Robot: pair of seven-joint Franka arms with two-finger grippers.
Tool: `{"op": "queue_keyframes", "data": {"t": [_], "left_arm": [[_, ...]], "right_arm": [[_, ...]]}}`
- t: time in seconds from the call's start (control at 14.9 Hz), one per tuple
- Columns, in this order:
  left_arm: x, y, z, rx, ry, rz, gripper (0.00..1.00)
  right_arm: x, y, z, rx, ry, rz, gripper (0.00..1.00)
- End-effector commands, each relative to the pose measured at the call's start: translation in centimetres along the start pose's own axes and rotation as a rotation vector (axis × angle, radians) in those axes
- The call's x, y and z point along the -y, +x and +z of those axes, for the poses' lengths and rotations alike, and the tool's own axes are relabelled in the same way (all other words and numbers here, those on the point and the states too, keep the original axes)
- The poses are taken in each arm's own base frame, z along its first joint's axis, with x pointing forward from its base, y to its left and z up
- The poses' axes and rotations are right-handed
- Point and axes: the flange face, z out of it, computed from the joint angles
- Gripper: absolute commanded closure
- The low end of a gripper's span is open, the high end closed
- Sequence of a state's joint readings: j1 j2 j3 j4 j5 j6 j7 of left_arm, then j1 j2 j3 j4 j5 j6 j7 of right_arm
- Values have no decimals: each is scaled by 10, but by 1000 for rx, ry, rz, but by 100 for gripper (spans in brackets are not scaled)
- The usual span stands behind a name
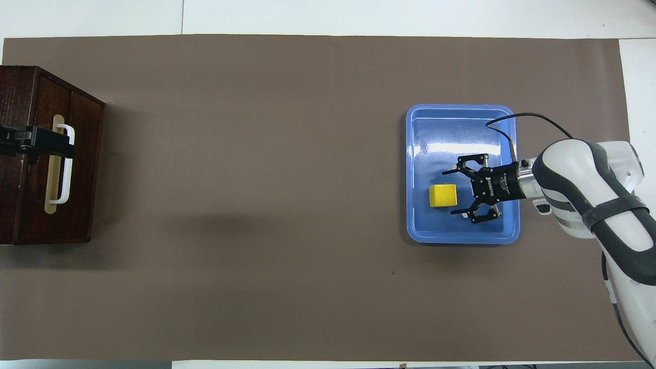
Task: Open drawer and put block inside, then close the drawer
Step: 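Lift the yellow block with the right gripper toward the drawer box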
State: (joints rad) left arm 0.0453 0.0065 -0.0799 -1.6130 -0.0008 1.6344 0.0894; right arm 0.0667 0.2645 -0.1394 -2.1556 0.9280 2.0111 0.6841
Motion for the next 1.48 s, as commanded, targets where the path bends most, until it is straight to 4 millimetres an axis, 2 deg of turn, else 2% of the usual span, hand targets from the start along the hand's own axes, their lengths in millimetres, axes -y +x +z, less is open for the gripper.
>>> {"op": "queue_keyframes", "data": {"t": [0.0,0.13,0.2,0.47,0.67,0.74,0.94,1.07,1.27,1.41], "left_arm": [[1,-3,-2,-15,-3,1,0],[1,-3,-2,-15,-3,0,0],[1,-4,-3,-15,-3,0,0],[3,-5,-3,-16,-2,-2,0],[4,-4,-3,-19,0,-3,0],[4,-4,-3,-17,0,-3,0],[5,-4,-3,-19,0,-6,0],[4,-4,-3,-19,0,-2,0],[3,-6,-2,-7,-1,-3,0],[-1,-4,2,-16,-2,3,0]], "right_arm": [[-2,3,3,4,26,-12,31],[-3,5,0,4,31,-7,74],[-3,7,-2,4,36,-4,100],[5,3,-8,6,53,10,100],[31,-21,-23,11,71,57,100],[43,-34,-32,20,76,85,100],[80,-98,-38,28,66,151,100],[97,-139,-41,33,56,172,100],[114,-204,-32,36,45,195,100],[118,-242,-16,39,27,193,100]]}}
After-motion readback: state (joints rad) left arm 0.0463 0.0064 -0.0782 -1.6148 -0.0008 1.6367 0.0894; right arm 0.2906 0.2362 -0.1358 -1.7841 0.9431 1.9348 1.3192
